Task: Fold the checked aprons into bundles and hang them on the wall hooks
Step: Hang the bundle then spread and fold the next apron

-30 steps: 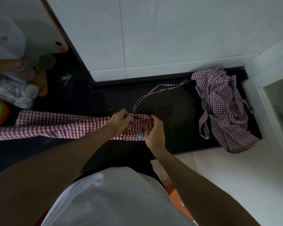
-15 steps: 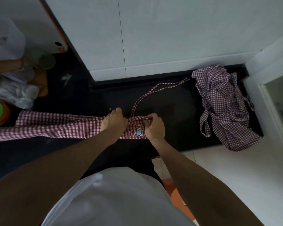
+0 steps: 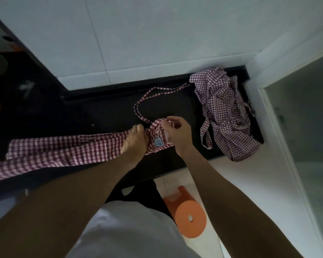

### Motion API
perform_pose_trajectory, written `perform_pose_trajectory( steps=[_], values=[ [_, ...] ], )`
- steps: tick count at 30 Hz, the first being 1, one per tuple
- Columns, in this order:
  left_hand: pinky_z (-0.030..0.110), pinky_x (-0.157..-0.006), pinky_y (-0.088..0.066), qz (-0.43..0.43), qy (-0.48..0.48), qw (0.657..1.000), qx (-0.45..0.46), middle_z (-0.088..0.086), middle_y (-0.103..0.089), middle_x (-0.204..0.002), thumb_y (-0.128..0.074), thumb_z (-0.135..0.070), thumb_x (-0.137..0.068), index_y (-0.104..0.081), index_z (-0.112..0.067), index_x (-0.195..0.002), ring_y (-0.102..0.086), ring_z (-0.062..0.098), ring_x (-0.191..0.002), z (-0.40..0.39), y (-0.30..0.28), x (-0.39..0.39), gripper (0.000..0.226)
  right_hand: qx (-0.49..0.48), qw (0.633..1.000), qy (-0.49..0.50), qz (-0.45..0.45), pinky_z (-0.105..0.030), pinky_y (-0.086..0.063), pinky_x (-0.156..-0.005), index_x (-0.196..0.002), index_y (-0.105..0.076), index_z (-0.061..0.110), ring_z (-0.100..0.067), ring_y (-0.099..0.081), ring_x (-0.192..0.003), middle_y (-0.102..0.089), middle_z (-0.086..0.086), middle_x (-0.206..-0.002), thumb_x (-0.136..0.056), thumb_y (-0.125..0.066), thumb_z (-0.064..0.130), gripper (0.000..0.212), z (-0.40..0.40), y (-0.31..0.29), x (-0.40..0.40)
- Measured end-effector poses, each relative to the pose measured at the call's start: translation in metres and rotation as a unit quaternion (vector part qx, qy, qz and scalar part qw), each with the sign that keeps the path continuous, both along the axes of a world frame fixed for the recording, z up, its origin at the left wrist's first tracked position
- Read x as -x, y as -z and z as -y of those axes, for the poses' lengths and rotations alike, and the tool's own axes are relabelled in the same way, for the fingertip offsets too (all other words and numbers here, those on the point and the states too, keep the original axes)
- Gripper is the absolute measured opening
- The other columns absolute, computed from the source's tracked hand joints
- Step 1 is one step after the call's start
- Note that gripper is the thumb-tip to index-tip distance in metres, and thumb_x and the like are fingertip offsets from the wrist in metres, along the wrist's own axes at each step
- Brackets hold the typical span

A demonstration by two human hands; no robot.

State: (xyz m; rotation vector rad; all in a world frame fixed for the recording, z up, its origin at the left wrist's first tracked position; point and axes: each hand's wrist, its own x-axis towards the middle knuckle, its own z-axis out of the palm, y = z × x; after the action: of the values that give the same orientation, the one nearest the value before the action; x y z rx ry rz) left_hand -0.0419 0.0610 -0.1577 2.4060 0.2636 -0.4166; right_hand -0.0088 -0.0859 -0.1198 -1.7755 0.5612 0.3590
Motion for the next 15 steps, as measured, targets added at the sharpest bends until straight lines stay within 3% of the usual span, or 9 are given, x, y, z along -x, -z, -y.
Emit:
perform_pose_trajectory(
  steps=[3, 5, 9, 12, 15],
  values=[
    [0.031, -0.075, -0.041, -0.007, 0.038, 0.999, 0.014, -0.002, -0.047, -0.101, -0.044, -0.027, -0.102, -0.047, -0.018, -0.103, -0.047, 0.013, -0.09, 0.022, 0.001, -0.008, 0.009, -0.003, 0.996, 0.013, -0.09, -0.042, -0.054, -0.095, -0.136, -0.049, 0.028, -0.02, -0.061, -0.111, -0.058, 0.001, -0.126, -0.079, -0.077, 0.05, 0.067, 0.019, 0.005, 0.003],
    [0.028, -0.071, -0.04, -0.004, 0.059, 0.998, 0.012, -0.003, -0.047, -0.098, -0.047, -0.027, -0.101, -0.048, -0.017, -0.102, -0.047, 0.012, -0.085, 0.031, 0.002, -0.013, 0.01, 0.083, 0.993, -0.016, -0.082, -0.038, -0.053, -0.095, -0.129, -0.057, 0.023, -0.019, -0.063, -0.107, -0.063, 0.001, -0.12, -0.082, -0.07, 0.059, 0.061, 0.029, 0.013, 0.004],
    [0.033, -0.065, -0.05, 0.013, 0.068, 0.997, 0.039, 0.003, -0.054, -0.097, -0.052, -0.026, -0.099, -0.049, -0.013, -0.103, -0.057, 0.019, -0.081, 0.031, 0.0, -0.019, 0.014, 0.207, 0.974, -0.078, 0.041, -0.01, -0.044, -0.075, -0.106, -0.069, 0.013, -0.009, -0.063, -0.089, -0.065, 0.007, -0.094, -0.094, -0.066, 0.032, 0.023, 0.047, 0.026, 0.002],
    [0.035, -0.076, -0.056, 0.06, 0.15, 0.987, -0.007, 0.004, -0.049, -0.119, -0.051, -0.028, -0.1, -0.051, -0.019, -0.124, -0.057, 0.015, -0.097, 0.026, 0.0, -0.022, 0.026, 0.209, 0.966, -0.127, 0.09, -0.019, -0.048, -0.088, -0.109, -0.068, 0.011, -0.007, -0.058, -0.093, -0.067, 0.002, -0.103, -0.092, -0.068, 0.022, 0.02, 0.06, 0.04, -0.002],
    [0.034, -0.083, -0.054, 0.119, 0.271, 0.953, -0.06, 0.005, -0.046, -0.119, -0.044, -0.037, -0.1, -0.055, -0.024, -0.132, -0.05, 0.015, -0.101, 0.018, 0.002, -0.019, 0.036, 0.233, 0.951, -0.134, 0.154, -0.021, -0.045, -0.09, -0.11, -0.068, 0.008, -0.011, -0.059, -0.097, -0.063, -0.006, -0.111, -0.091, -0.068, 0.015, 0.02, 0.061, 0.05, -0.005]
  ],
)
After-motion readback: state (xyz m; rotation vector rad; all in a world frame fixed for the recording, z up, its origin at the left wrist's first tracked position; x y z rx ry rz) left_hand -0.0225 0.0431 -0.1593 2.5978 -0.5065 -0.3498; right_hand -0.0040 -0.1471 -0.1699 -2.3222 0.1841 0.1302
